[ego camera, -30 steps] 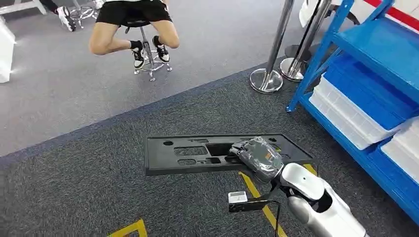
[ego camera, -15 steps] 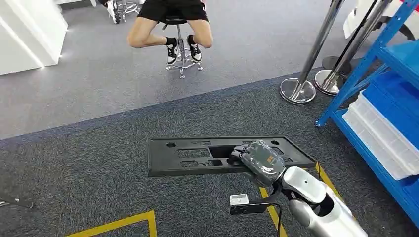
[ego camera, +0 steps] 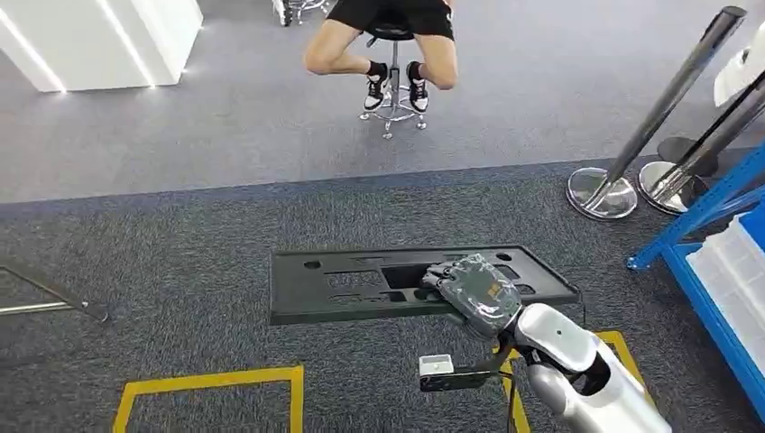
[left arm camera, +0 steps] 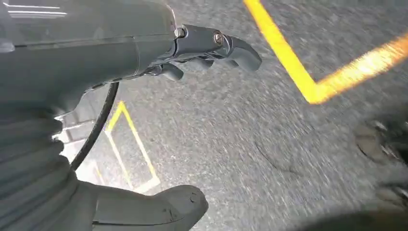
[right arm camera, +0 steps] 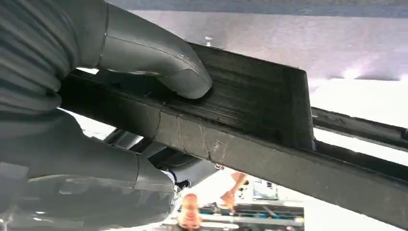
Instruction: Take the parts from the cabinet and place them on the table.
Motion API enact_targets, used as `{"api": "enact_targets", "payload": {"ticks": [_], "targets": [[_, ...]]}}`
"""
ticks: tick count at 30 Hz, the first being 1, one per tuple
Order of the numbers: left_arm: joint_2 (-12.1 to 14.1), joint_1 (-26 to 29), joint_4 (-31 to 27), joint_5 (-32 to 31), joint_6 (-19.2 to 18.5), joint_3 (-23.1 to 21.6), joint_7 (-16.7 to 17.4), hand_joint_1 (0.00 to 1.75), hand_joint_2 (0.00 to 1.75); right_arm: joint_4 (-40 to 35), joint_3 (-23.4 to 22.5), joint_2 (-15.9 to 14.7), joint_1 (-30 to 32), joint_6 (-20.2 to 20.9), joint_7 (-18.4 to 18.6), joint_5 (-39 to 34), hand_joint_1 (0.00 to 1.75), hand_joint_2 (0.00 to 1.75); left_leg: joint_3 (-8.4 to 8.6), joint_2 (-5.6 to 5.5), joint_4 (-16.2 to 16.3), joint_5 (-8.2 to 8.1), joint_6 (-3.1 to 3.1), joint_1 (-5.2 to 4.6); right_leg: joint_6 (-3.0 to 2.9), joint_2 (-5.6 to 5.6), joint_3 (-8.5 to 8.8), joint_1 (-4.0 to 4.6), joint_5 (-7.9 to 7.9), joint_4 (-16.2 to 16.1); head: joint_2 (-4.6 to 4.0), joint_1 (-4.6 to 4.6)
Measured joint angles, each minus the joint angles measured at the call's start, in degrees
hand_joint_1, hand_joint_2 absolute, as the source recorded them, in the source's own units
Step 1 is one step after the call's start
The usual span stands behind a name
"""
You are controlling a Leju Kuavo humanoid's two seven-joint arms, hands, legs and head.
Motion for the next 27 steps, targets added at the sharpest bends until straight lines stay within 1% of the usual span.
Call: {"api": "enact_targets", "payload": {"ticks": [1, 2, 3, 4, 5, 6, 7, 8, 9, 10, 11, 12, 13, 14, 15, 16, 17, 18, 19, 20, 21, 22, 23, 24, 25, 26, 27], "targets": [[0.0, -0.1, 0.0, 0.0, 0.1, -0.1, 0.0, 0.0, 1.75, 0.0, 0.0, 0.1, -0.1, -0.1, 0.0, 0.0, 1.75, 1.75, 0.17, -0.57, -0.6, 0.23, 0.27, 0.04, 0.0, 3.15, -0.79, 0.0, -1.2, 1.5, 0.0, -0.02], [0.0, -0.3, 0.0, 0.0, 0.2, -0.2, 0.0, 0.0, 1.75, 0.0, -0.1, 0.1, -0.2, -0.1, 0.0, 0.0, 1.75, 1.75, 0.01, -1.06, -0.6, 0.45, 0.63, 0.02, -0.17, 5.54, -2.85, 0.05, -3.71, 5.7, 0.0, -0.02], [0.0, -0.5, 0.0, 0.0, 0.3, -0.2, 0.0, 0.0, 1.75, 0.0, -0.2, 0.1, -0.1, 0.0, 0.1, 0.0, 1.75, 1.75, -0.07, -1.86, -0.5, 0.49, 0.69, 0.01, -0.18, 6.45, -5.12, 0.04, -5.71, 10.3, 0.0, 0.0], [0.0, -0.5, 0.0, 0.0, 0.4, -0.2, 0.1, 0.0, 1.75, 0.0, -0.2, 0.1, 0.1, 0.2, 0.2, -0.1, 1.75, 1.75, -0.1, -2.7, -0.5, 0.47, 0.72, 0.0, -0.07, 6.75, -7.05, -0.02, -6.85, 14.0, 0.0, -0.02], [0.0, -0.6, 0.0, 0.0, 0.5, -0.2, 0.1, 0.0, 1.75, 0.1, -0.2, 0.1, 0.2, 0.4, 0.1, -0.2, 1.75, 1.75, -0.1, -3.64, -0.4, 0.46, 0.72, 0.01, 0.09, 6.78, -8.26, -0.07, -6.77, 15.9, 0.0, 0.0], [0.0, -0.5, 0.0, 0.0, 0.5, -0.2, 0.1, 0.0, 1.75, 0.1, -0.1, 0.1, 0.2, 0.4, 0.1, -0.3, 1.75, 1.75, -0.08, -4.57, -0.2, 0.39, 0.62, 0.09, 0.29, 6.79, -8.13, -0.26, -5.22, 15.0, 0.0, 0.0], [0.0, -0.5, 0.0, 0.0, 0.5, -0.2, 0.2, 0.0, 1.75, 0.1, -0.1, 0.1, 0.1, 0.4, 0.1, -0.3, 1.75, 1.75, -0.09, -5.49, 0.1, 0.25, 0.41, 0.22, 0.46, 6.88, -6.97, -0.52, -2.85, 12.0, 0.0, -0.02], [0.0, -0.5, 0.0, 0.0, 0.5, -0.2, 0.2, 0.0, 1.75, 0.0, -0.1, 0.1, 0.1, 0.4, 0.1, -0.3, 1.75, 1.75, -0.1, -6.31, 0.5, 0.02, 0.11, 0.38, 0.64, 7.19, -5.22, -0.77, -0.33, 8.0, 0.0, 0.0], [0.0, -0.5, 0.0, 0.0, 0.5, -0.2, 0.2, 0.0, 1.75, 0.0, -0.2, 0.1, 0.0, 0.4, 0.1, -0.3, 1.75, 1.75, -0.27, -7.25, 1.3, -0.44, -0.35, 0.54, 0.86, 8.45, -2.85, -1.18, 2.3, 2.9, 0.0, 0.0], [0.0, -0.5, 0.0, 0.0, 0.5, -0.2, 0.2, 0.0, 1.75, 0.1, -0.2, 0.1, -0.1, 0.4, 0.1, -0.3, 1.75, 1.75, -0.9, -7.82, 2.0, -0.83, -0.82, 0.38, 1.01, 11.22, -2.37, -1.21, 0.96, 1.6, 0.0, 0.0], [0.0, -0.6, 0.0, 0.0, 0.5, -0.2, 0.2, 0.0, 1.75, 0.0, -0.2, 0.2, -0.1, 0.4, 0.1, -0.4, 1.75, 1.75, -1.64, -8.48, 2.9, -1.0, -1.11, 0.42, 0.66, 11.17, -2.36, -1.36, 0.88, 1.1, 0.0, -0.04], [0.0, -0.5, 0.0, 0.0, 0.5, -0.2, 0.2, 0.0, 1.75, 0.0, -0.2, 0.2, -0.1, 0.4, 0.1, -0.3, 1.75, 1.75, -1.9, -8.91, 2.7, -0.78, -1.5, 0.62, 0.36, 10.42, -2.54, -1.0, 0.9, 1.2, 0.0, 0.0], [0.0, -0.2, 0.0, 0.0, 0.6, -0.2, 0.1, 0.0, 1.75, 0.0, -0.1, 0.2, -0.1, 0.4, 0.1, -0.2, 1.75, 1.75, -2.32, -9.63, 2.4, -0.72, -1.87, 0.85, -0.06, 9.88, -2.48, -0.77, 0.78, 1.2, 0.0, -0.02], [-0.1, 0.0, 0.0, 0.0, 0.8, -0.2, 0.0, 0.0, 1.75, 0.0, -0.1, 0.2, -0.3, 0.3, 0.2, 0.0, 1.75, 1.75, -2.39, -10.24, 2.3, -0.62, -2.24, 0.93, -0.51, 9.29, -2.32, -0.83, 0.93, 1.0, 0.0, 0.0], [-0.1, 0.0, 0.0, 0.0, 0.9, -0.2, 0.0, 0.0, 1.75, -0.1, 0.0, 0.2, -0.4, 0.3, 0.3, 0.2, 1.75, 1.75, -2.21, -9.31, 2.8, -0.81, -2.39, 1.04, -0.96, 8.37, -2.07, -1.06, 1.06, 0.6, 0.0, -0.02], [-0.2, 0.1, 0.0, 0.0, 1.1, -0.2, 0.0, 0.0, 1.75, -0.2, 0.1, 0.2, -0.4, 0.3, 0.4, 0.4, 1.75, 1.75, -2.69, -5.39, 4.2, -1.56, -2.67, 0.52, -1.25, 7.75, -1.68, -0.96, 0.95, 0.5, 0.0, -0.04], [-0.2, 0.0, 0.0, 0.0, 1.5, -0.2, 0.0, 0.0, 1.75, -0.2, 0.1, -0.2, -0.4, 0.3, 0.5, 0.5, 1.75, 1.75, -4.47, -2.72, 7.6, -3.55, -2.98, 0.57, -1.68, 6.87, -1.47, -0.69, 0.82, 0.4, 0.0, 0.0], [-0.2, -0.2, 0.0, 0.0, 1.6, -0.2, 0.0, 0.0, 1.75, -0.2, 0.1, -0.3, -0.3, 0.3, 0.6, 0.6, 1.75, 1.75, -6.64, -1.66, 11.7, -5.59, -3.15, 0.69, -1.83, 6.02, -1.39, -0.47, 0.71, 0.4, 0.0, -0.04], [-0.2, -0.4, 0.0, 0.0, 1.7, -0.2, 0.0, 0.0, 1.75, -0.2, 0.1, -0.4, -0.3, 0.3, 0.7, 0.6, 1.75, 1.75, -9.12, -1.25, 16.2, -7.4, -3.25, 0.76, -1.93, 5.02, -1.33, -0.27, 0.54, 0.4, 0.0, -0.02], [-0.2, -0.4, 0.0, 0.0, 1.7, -0.2, 0.0, 0.0, 1.75, -0.2, 0.1, -0.4, -0.2, 0.3, 0.7, 0.6, 1.75, 1.75, -10.67, -1.14, 18.9, -8.0, -3.26, 0.79, -1.95, 4.16, -1.31, -0.16, 0.43, 0.5, 0.0, -0.02], [-0.3, -0.4, 0.0, 0.0, 1.7, -0.2, 0.0, 0.0, 1.75, -0.2, 0.2, -0.4, -0.2, 0.3, 0.7, 0.6, 1.75, 1.75, -10.9, -1.09, 19.0, -7.24, -3.2, 0.82, -1.97, 3.32, -1.18, -0.06, 0.27, 0.5, 0.0, -0.02], [-0.3, -0.3, 0.0, 0.0, 1.7, -0.2, 0.0, 0.0, 1.75, -0.2, 0.2, -0.4, -0.2, 0.3, 0.7, 0.6, 1.75, 1.75, -9.81, -1.0, 16.7, -5.46, -3.05, 0.82, -1.94, 2.59, -0.99, 0.04, 0.09, 0.5, 0.0, -0.02], [-0.3, -0.2, 0.0, 0.0, 1.7, -0.2, 0.0, 0.0, 1.75, -0.2, 0.2, -0.4, -0.2, 0.3, 0.7, 0.6, 1.75, 1.75, -7.41, -0.67, 12.2, -2.93, -2.77, 0.77, -1.89, 1.83, -0.66, 0.12, -0.14, 0.4, 0.0, -0.02], [-0.3, -0.1, 0.0, 0.0, 1.7, -0.2, 0.0, 0.0, 1.75, -0.2, 0.2, -0.4, -0.3, 0.3, 0.7, 0.6, 1.75, 1.75, -4.3, 0.35, 6.5, -0.38, -2.34, 0.57, -1.72, 1.08, -0.26, 0.15, -0.44, 0.4, 0.0, -0.04], [-0.3, -0.2, 0.0, 0.0, 1.7, -0.2, 0.0, 0.0, 1.75, -0.3, 0.2, -0.4, -0.3, 0.3, 0.7, 0.6, 1.75, 1.75, -2.68, 2.57, 2.9, -0.39, -1.85, 0.11, -1.54, 0.48, 0.01, 0.16, -0.65, 0.3, 0.0, -0.02], [-0.3, -0.4, 0.0, 0.0, 1.7, -0.2, 0.0, 0.0, 1.75, -0.3, 0.2, -0.4, -0.4, 0.4, 0.7, 0.6, 1.75, 1.75, -2.75, 2.67, 3.0, -0.58, -1.46, -0.33, -1.26, -0.14, 0.24, 0.5, -0.72, 0.1, 0.0, -0.02], [-0.3, -0.3, 0.0, 0.0, 1.7, -0.2, 0.0, 0.0, 1.75, -0.3, 0.1, -0.4, -0.5, 0.4, 0.7, 0.6, 1.75, 1.75, -2.67, 2.3, 2.8, -0.46, -1.18, -0.47, -0.83, -0.57, 0.36, 0.41, -0.75, -0.1, 0.0, -0.02]]}}
